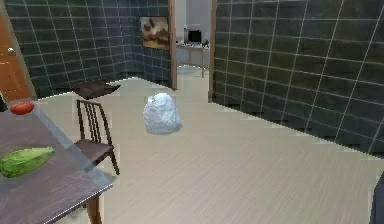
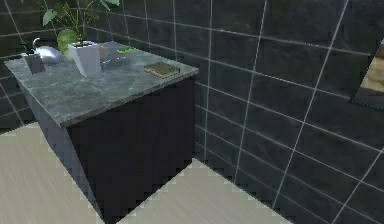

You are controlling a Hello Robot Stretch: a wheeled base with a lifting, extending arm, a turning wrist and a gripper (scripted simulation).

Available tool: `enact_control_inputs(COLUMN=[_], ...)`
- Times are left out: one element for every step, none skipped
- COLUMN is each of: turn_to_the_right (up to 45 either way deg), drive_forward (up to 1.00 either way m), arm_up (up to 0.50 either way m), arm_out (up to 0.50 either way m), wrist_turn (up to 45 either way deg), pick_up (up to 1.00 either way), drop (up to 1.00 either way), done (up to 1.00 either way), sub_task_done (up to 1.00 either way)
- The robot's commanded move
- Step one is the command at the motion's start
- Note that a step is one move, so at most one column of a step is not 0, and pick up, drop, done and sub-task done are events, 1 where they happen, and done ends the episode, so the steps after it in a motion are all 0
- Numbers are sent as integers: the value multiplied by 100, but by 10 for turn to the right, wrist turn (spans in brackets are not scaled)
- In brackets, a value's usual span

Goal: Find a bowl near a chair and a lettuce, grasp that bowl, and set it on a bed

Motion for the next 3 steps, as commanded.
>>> enact_control_inputs(turn_to_the_right=[60,-450,450], drive_forward=[0,0,0], arm_up=[0,0,0], arm_out=[0,0,0], wrist_turn=[0,0,0], pick_up=[0,0,0], drop=[0,0,0], done=[0,0,0], sub_task_done=[0,0,0])
